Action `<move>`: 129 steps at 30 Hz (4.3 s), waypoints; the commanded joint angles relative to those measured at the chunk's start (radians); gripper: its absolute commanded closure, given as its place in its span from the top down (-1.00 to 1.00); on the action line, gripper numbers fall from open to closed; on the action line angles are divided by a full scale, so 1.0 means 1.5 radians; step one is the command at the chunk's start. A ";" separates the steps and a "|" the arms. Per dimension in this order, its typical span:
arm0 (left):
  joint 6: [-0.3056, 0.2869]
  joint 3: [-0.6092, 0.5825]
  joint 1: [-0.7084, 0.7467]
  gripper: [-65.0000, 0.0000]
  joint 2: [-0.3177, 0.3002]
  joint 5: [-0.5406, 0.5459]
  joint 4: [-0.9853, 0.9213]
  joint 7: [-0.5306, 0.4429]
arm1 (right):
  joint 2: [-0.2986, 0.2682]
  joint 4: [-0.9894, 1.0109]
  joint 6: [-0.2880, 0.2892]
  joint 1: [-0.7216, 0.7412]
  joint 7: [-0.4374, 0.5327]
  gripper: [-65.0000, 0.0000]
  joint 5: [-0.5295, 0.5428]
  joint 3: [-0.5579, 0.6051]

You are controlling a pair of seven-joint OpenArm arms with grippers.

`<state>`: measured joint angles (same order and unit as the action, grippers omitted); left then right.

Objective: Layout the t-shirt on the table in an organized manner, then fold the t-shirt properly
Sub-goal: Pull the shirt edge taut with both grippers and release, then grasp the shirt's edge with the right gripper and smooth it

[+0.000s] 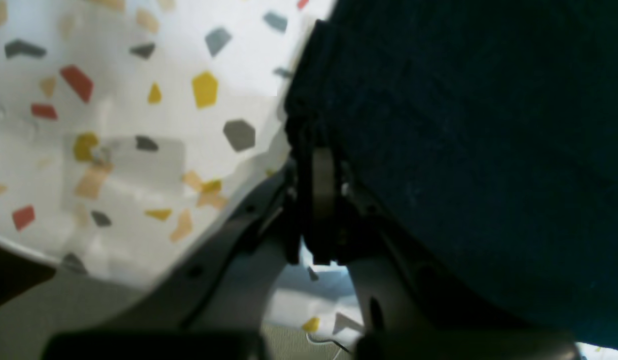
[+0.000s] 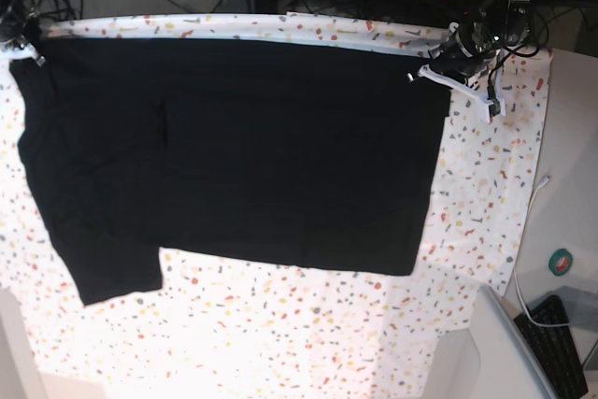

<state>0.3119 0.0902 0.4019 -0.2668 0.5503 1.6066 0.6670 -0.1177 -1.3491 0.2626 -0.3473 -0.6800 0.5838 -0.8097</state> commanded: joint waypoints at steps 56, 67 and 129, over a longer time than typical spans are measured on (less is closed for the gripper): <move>-0.165 0.229 -0.018 0.10 -0.009 -0.007 0.071 -0.009 | -0.242 0.737 -0.039 0.558 0.421 -0.10 -0.001 0.541; -0.165 0.228 -0.019 0.10 -0.008 -0.007 0.071 -0.009 | -0.230 0.631 -0.040 0.490 0.421 -1.00 0.005 0.535; -0.163 0.228 -0.014 0.10 -0.009 -0.007 0.071 -0.009 | -0.107 0.401 -0.082 0.450 0.102 -0.27 -0.002 0.157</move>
<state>0.0731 0.4248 0.3847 -0.2687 0.5327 1.6978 0.6693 -0.2604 -0.7326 0.1310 0.2989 -0.5426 0.5701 -0.5724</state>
